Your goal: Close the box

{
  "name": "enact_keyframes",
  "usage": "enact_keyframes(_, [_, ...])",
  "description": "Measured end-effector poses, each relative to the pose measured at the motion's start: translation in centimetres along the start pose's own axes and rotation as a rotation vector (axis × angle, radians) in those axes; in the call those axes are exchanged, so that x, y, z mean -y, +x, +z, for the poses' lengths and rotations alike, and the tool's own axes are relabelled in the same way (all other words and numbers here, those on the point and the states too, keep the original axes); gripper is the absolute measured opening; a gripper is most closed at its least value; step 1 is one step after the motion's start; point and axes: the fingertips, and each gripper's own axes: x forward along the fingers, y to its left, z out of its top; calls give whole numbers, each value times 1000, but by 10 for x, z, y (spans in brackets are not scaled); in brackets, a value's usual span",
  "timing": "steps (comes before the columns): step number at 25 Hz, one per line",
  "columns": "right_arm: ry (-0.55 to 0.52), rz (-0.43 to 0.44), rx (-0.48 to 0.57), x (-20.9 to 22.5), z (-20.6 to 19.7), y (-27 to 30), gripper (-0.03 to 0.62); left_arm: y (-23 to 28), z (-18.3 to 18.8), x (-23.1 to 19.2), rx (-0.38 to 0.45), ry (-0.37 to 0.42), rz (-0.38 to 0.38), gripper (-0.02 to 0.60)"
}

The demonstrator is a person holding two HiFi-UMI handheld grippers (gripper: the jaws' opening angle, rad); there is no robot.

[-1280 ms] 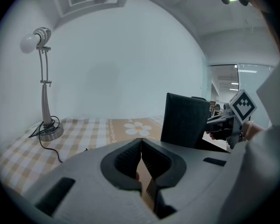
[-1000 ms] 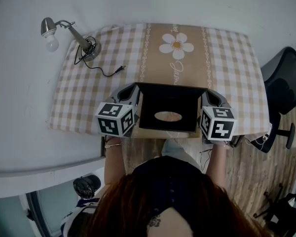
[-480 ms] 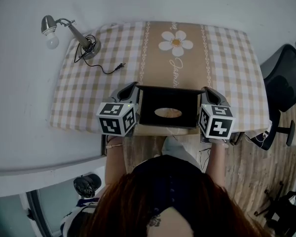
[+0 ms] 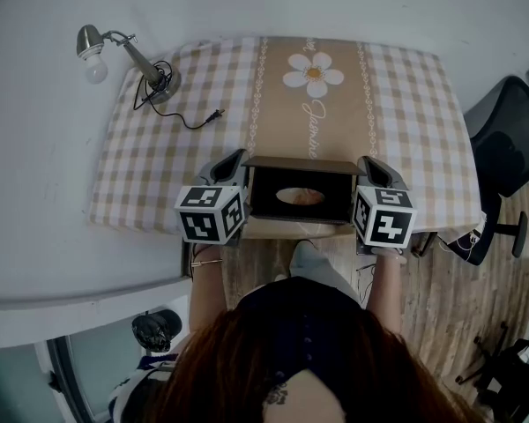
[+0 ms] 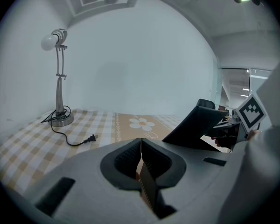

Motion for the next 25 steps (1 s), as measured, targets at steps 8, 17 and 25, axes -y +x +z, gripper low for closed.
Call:
enact_keyframes(8, [4,-10,-5,-2,-7,-5,17,-5,-7,1,-1,-24,14,28])
enact_keyframes(17, [-4,-11,-15,-6,-13,-10,17,-8,-14,3,-4,-49,21,28])
enact_keyframes(25, [-9,-6,-15,-9,-18,-14,17,-11,-20,4,-11,-54,13,28])
